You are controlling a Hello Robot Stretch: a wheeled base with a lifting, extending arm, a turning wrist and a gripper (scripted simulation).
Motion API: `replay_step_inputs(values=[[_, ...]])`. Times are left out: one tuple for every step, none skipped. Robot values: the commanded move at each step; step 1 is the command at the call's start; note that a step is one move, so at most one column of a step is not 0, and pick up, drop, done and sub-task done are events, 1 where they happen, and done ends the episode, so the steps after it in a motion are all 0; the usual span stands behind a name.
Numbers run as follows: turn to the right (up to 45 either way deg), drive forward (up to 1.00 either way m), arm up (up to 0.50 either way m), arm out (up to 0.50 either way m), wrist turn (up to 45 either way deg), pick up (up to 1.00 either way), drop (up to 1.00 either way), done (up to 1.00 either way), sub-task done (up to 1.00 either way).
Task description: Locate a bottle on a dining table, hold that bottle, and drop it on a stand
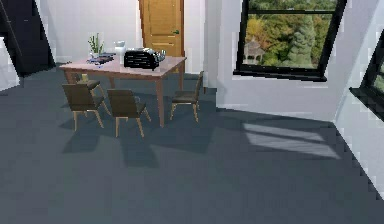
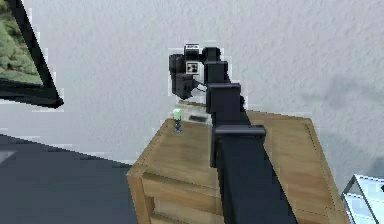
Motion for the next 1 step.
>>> replay_step_inputs(values=[[0.0, 0.00, 0.00, 0.00, 0.0, 0.00, 0.00, 1.00, 0.00]])
